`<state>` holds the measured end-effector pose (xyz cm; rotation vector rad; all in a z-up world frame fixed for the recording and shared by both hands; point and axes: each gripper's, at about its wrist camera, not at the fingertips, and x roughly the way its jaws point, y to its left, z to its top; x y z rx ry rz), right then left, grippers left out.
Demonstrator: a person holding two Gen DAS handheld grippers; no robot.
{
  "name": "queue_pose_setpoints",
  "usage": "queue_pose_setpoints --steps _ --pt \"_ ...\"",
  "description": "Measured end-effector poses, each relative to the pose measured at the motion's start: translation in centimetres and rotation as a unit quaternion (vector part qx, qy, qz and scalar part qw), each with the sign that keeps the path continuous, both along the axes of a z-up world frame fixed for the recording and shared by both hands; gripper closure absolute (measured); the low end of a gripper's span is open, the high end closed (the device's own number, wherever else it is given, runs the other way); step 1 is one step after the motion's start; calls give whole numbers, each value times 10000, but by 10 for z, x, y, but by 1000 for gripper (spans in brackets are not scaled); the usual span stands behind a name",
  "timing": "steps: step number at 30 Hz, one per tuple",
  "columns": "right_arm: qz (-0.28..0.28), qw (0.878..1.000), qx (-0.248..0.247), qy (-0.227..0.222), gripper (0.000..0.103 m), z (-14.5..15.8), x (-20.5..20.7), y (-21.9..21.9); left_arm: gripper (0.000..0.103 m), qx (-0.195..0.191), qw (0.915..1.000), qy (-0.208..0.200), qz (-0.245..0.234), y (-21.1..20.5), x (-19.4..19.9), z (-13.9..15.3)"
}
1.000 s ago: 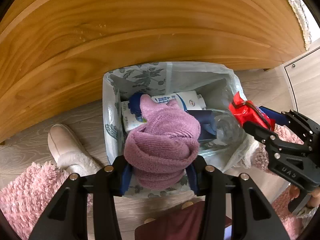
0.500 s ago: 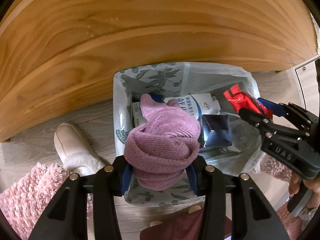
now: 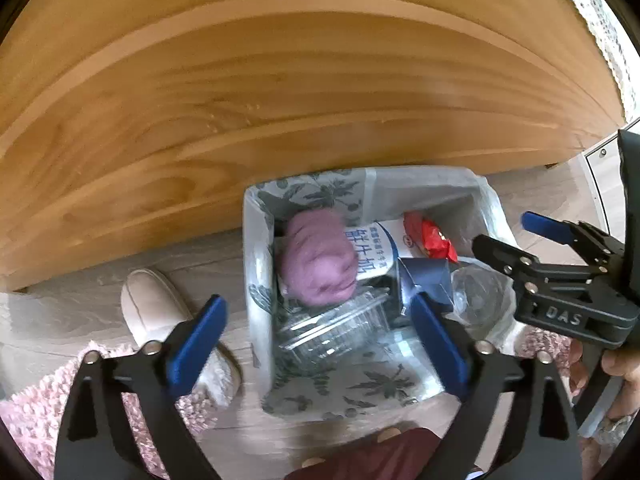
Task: Collect trash
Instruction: 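Open both tools over the bin to drop the towel and packet, then lift both open tools out of the bin toward the bed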
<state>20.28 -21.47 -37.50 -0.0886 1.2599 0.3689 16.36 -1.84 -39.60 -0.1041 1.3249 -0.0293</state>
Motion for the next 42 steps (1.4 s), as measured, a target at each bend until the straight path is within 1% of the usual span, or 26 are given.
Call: queue_pose_setpoints --steps 4,6,14,18,20,26,31,35,39,42 --pt "-47 10000 -2 -21 9 0 -4 -2 7 231 9997 -82 35 -1 -1 3" --pt "-74 9999 -43 -68 8 1 -7 -5 7 269 9996 -75 37 -1 -2 1" --pt "-239 9995 -150 -103 8 6 -15 -15 7 102 9998 -164 -36 -3 -4 3" --pt "-258 9994 -174 -124 8 6 -17 -15 7 120 9997 -209 -42 -6 -6 5" --pt "-246 9994 -187 -148 8 7 -18 -14 7 67 9997 -237 -39 -6 -6 7" --pt "-229 9993 -203 -209 8 11 -21 -14 7 68 9990 -446 -14 -6 -7 17" --pt "-261 9991 -180 -292 8 15 -21 -15 7 -26 9973 -729 63 -3 -10 31" --pt "-292 9987 -128 -406 8 24 -22 -18 7 -80 9952 -972 82 -3 -12 43" --pt "-297 9977 -86 -597 8 37 -25 -20 7 -155 9919 -1258 60 -4 -15 56" --pt "-309 9966 -12 -765 8 50 -28 -22 7 -121 9874 -1579 4 -6 -19 70"
